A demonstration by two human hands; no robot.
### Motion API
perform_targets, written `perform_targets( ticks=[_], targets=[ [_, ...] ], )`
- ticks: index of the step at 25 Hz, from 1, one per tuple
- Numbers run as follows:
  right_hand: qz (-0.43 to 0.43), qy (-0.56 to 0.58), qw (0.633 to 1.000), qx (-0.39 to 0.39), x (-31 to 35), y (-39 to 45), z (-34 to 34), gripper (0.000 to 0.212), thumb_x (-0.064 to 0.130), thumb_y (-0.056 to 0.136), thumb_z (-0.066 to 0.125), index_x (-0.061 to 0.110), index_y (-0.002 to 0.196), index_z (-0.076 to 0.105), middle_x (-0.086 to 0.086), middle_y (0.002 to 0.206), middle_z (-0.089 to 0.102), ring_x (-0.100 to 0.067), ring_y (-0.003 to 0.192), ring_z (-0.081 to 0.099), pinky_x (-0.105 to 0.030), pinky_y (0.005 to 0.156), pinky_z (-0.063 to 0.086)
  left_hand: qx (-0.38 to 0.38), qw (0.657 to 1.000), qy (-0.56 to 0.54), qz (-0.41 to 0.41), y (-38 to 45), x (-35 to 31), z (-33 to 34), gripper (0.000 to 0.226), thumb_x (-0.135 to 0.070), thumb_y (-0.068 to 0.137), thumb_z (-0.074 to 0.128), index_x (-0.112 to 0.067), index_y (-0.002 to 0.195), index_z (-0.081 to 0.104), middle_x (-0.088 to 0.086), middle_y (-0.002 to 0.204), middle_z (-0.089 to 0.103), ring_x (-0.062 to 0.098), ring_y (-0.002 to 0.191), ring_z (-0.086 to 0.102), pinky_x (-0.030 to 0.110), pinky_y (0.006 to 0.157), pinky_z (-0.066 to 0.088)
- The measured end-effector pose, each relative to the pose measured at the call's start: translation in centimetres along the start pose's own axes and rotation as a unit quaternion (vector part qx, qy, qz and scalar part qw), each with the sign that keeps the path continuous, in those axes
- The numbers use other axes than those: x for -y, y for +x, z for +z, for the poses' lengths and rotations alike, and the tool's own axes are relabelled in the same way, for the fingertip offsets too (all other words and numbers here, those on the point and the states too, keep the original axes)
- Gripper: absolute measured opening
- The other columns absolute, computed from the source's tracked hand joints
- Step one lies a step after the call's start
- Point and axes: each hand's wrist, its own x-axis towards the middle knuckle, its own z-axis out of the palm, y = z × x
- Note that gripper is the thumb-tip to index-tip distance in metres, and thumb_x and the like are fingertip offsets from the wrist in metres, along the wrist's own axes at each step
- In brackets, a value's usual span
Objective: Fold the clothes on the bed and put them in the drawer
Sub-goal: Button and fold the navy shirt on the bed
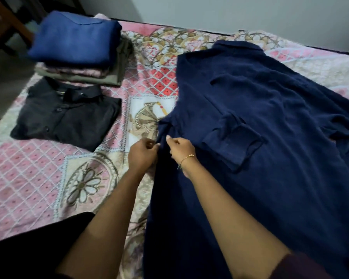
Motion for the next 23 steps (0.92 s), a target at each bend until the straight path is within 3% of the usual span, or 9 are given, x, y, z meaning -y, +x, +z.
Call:
perform_targets(
  ticks=[3,5,9,12,14,16,18,21,23],
  targets=[
    [0.04,0.024,0.999,-0.027,2.0,1.2,1.4,0.052,0.046,0.087,0.058,0.012,0.051,0.044,-0.004,0.056,0.047,-0.022,0.059,0.045,-0.031,0.051,0.033,0.152,0.985,-0.083,-0.022,-1.3,0.3,-1.0,0.02,-0.013,0.083,0.069,-0.006,0.101,0.061,0.012,0.08,0.063,0.022,0.067,0.056,0.026,0.057,0.045],
    [0.043,-0.042,0.997,-0.042,2.9,2.1,1.9,0.046,0.05,0.081,0.063,0.011,0.06,0.052,-0.008,0.073,0.056,-0.023,0.075,0.054,-0.029,0.058,0.035,0.162,0.986,-0.004,0.039,-2.3,0.2,-1.1,0.01,-0.006,0.083,0.063,-0.003,0.092,0.064,0.017,0.082,0.06,0.026,0.074,0.056,0.029,0.063,0.04],
    [0.0,-0.127,0.987,-0.097,3.7,3.4,2.1,0.028,0.031,0.087,0.062,0.006,0.099,0.067,-0.013,0.114,0.065,-0.03,0.107,0.058,-0.034,0.08,0.046,0.143,0.972,0.097,0.161,-4.1,0.8,0.2,0.035,-0.009,0.078,0.07,0.0,0.109,0.057,0.019,0.113,0.048,0.033,0.095,0.054,0.03,0.077,0.038],
    [0.013,0.052,0.989,-0.137,3.4,3.3,1.4,0.013,0.013,0.091,0.053,0.007,0.09,0.065,-0.007,0.09,0.065,-0.022,0.088,0.054,-0.027,0.067,0.045,0.092,0.976,0.13,0.145,-5.3,1.4,0.6,0.05,-0.021,0.08,0.071,-0.002,0.118,0.044,0.015,0.119,0.044,0.034,0.098,0.052,0.038,0.075,0.04],
    [0.088,0.256,0.95,-0.154,2.9,3.1,0.4,0.023,0.007,0.093,0.049,0.009,0.07,0.053,-0.001,0.075,0.054,-0.017,0.085,0.045,-0.024,0.056,0.038,0.077,0.969,0.194,0.135,-6.1,1.4,0.5,0.048,-0.032,0.086,0.062,-0.007,0.122,0.043,0.012,0.122,0.046,0.03,0.104,0.051,0.037,0.077,0.042],
    [0.15,0.407,0.883,-0.18,2.3,3.1,-1.3,0.033,0.004,0.095,0.043,0.01,0.063,0.044,-0.005,0.09,0.053,-0.016,0.091,0.044,-0.026,0.068,0.04,0.048,0.944,0.268,0.186,-7.3,1.6,0.8,0.044,-0.039,0.088,0.055,-0.01,0.121,0.05,0.011,0.12,0.046,0.029,0.104,0.05,0.035,0.075,0.044],
    [0.157,0.471,0.84,-0.217,1.7,2.8,-2.8,0.032,0.0,0.097,0.036,0.004,0.066,0.045,-0.006,0.097,0.05,-0.017,0.095,0.044,-0.027,0.078,0.037,0.022,0.917,0.316,0.243,-8.6,1.7,1.1,0.042,-0.045,0.078,0.06,-0.01,0.1,0.064,0.012,0.104,0.053,0.029,0.088,0.055,0.032,0.063,0.047],
    [0.073,0.213,0.929,-0.295,-0.3,2.0,-3.7,0.019,-0.001,0.092,0.037,0.003,0.103,0.052,-0.006,0.095,0.052,-0.021,0.088,0.051,-0.033,0.077,0.044,0.037,0.895,0.35,0.274,-9.5,1.6,1.5,0.033,-0.038,0.053,0.076,-0.012,0.07,0.066,0.009,0.083,0.058,0.024,0.066,0.057,0.025,0.045,0.042],
    [0.003,0.062,0.958,-0.281,-1.6,1.7,-4.0,0.022,-0.001,0.092,0.034,0.015,0.1,0.047,-0.009,0.094,0.052,-0.024,0.083,0.052,-0.035,0.075,0.045,0.059,0.903,0.323,0.278,-9.8,1.3,1.7,0.03,-0.028,0.045,0.082,-0.011,0.058,0.061,0.01,0.076,0.058,0.023,0.052,0.056,0.021,0.037,0.032]
  ],
)
